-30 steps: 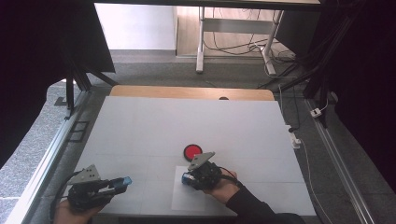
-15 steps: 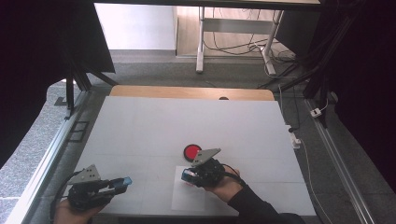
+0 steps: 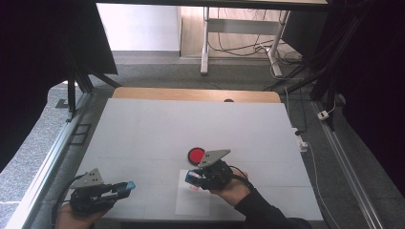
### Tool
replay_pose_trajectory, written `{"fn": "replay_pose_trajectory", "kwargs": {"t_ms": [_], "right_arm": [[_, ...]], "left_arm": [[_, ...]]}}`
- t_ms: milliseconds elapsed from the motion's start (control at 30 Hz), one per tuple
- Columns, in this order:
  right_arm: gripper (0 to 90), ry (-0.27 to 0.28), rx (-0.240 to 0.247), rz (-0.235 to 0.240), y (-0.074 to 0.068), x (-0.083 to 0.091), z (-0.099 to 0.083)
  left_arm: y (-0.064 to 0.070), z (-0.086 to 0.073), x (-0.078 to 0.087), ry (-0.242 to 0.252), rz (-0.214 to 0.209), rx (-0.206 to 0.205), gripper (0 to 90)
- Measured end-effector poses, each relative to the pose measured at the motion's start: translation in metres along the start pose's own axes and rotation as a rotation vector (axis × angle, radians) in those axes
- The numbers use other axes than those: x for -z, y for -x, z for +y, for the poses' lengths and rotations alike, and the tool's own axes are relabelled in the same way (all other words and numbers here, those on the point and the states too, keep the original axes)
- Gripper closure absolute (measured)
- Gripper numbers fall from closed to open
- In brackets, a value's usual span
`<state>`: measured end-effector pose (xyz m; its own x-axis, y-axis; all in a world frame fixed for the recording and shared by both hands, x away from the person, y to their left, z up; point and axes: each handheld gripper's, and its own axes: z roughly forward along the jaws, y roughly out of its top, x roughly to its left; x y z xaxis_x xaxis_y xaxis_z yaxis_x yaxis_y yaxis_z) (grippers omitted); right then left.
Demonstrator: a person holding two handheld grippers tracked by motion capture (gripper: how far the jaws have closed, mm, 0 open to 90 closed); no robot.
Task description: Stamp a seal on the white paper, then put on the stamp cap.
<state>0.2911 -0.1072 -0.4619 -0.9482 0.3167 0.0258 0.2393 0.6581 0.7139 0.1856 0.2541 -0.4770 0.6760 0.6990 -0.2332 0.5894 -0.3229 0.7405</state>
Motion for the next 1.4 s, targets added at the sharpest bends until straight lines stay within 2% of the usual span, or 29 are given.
{"fn": "replay_pose_trajectory", "kwargs": {"t_ms": [733,1267,1400], "right_arm": [[70.8,0.077,-0.033,0.017,0.003,0.018,0.007],[70.7,0.11,-0.022,0.021,0.002,0.027,0.01],[70.7,0.119,-0.019,0.023,0.002,0.028,0.012]], "left_arm": [[-0.002,0.0,0.0,-0.002,-0.021,0.01,68.1],[-0.002,0.001,-0.001,-0.009,-0.028,0.007,68.1],[-0.003,0.001,0.0,0.008,-0.045,0.01,68.1]]}}
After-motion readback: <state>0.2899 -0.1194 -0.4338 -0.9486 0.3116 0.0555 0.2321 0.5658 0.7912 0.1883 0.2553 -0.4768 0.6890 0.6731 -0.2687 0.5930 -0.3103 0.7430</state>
